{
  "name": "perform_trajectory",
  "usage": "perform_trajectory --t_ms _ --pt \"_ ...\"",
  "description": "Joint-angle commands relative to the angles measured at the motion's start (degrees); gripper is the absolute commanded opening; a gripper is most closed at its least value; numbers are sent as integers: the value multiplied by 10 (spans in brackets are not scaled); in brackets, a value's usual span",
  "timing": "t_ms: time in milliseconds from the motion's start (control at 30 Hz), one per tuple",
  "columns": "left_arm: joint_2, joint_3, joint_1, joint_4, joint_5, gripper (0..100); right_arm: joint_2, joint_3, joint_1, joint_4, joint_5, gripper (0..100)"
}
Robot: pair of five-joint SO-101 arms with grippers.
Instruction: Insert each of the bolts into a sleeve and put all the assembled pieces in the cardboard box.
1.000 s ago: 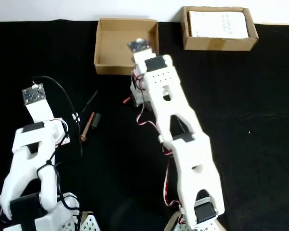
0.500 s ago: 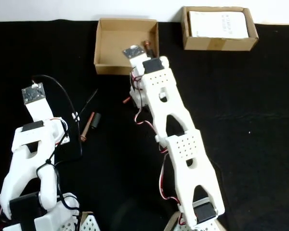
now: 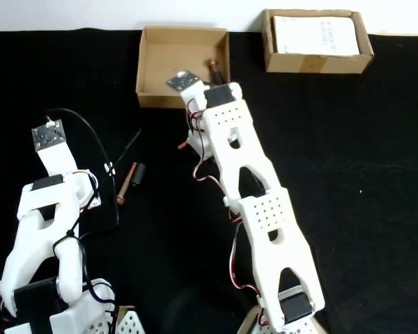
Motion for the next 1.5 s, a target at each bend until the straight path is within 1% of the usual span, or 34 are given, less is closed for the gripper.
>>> perform_trajectory --t_ms 0,233,467,500,567,633,767,833,900,967,1067,1200,1267,1333,1400,1467 --pt "0 -21 -3 1 0 122 22 -15 -1 -19 16 80" --pt "0 -21 -3 1 0 122 75 -15 0 -53 17 80" --pt "0 -21 -3 1 0 122 85 -15 0 -53 17 75" --pt "0 -21 -3 1 0 122 83 -15 0 -53 17 64" --pt "0 -21 -3 1 0 122 80 -17 0 -53 17 5" --pt "0 -21 -3 1 1 122 73 -36 0 -43 14 9" --pt "6 -36 -5 4 4 125 43 -96 0 24 14 6" --pt "15 -51 -3 8 5 125 15 -117 10 25 0 6" --pt "21 -92 2 60 13 125 -25 -118 25 25 -12 6" --pt "27 -161 9 148 33 125 -80 -102 44 26 -15 6" --pt "39 -275 28 264 65 126 -175 -47 79 26 -37 6" --pt "98 -416 75 391 68 139 -292 46 116 25 -69 6" --pt "147 -474 92 440 69 152 -341 87 125 24 -98 6" --pt "205 -524 100 465 67 152 -377 126 132 24 -121 6" --pt "258 -580 116 479 67 152 -404 158 137 24 -133 6" --pt "298 -644 149 506 68 151 -421 175 144 23 -135 6"
